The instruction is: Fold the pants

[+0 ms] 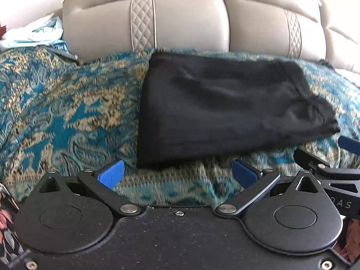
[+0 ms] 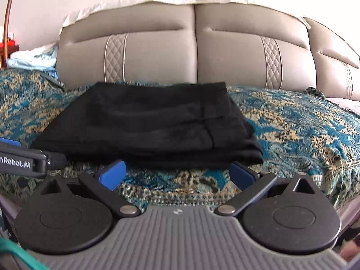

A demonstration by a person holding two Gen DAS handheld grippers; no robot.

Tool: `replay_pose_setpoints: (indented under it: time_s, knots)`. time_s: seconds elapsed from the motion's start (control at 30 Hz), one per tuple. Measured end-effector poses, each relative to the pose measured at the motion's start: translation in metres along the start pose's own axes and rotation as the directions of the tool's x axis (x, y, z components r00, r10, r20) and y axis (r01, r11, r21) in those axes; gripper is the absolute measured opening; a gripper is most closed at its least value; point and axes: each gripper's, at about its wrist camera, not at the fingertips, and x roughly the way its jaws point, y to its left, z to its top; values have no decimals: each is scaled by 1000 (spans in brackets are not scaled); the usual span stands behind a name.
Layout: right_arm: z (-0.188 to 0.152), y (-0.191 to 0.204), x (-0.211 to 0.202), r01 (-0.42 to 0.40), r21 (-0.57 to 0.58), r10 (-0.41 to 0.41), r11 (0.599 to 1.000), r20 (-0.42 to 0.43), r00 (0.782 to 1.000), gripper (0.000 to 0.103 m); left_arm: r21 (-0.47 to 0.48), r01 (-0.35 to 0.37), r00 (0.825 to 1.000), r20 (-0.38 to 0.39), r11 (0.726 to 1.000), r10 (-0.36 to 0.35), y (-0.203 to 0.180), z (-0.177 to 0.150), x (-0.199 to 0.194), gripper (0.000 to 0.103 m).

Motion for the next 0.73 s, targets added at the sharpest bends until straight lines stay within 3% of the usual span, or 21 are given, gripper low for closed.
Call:
replay_pose_setpoints:
  time_s: [0.2, 0.37, 0.73]
  knots:
    - [-7, 8, 7, 10, -44, -11, 999, -35, 999, 103, -26, -9, 998, -70, 1000, 7, 2, -8, 15, 103]
    - [-11, 12, 15, 9, -58, -14, 998, -74, 997, 103, -16, -17, 998, -54, 1000, 16, 1, -9, 15, 103]
    - [-10, 11, 18, 11, -45, -14, 999, -76, 997, 103, -53, -29, 999, -34, 998, 27, 5, -9, 20, 103]
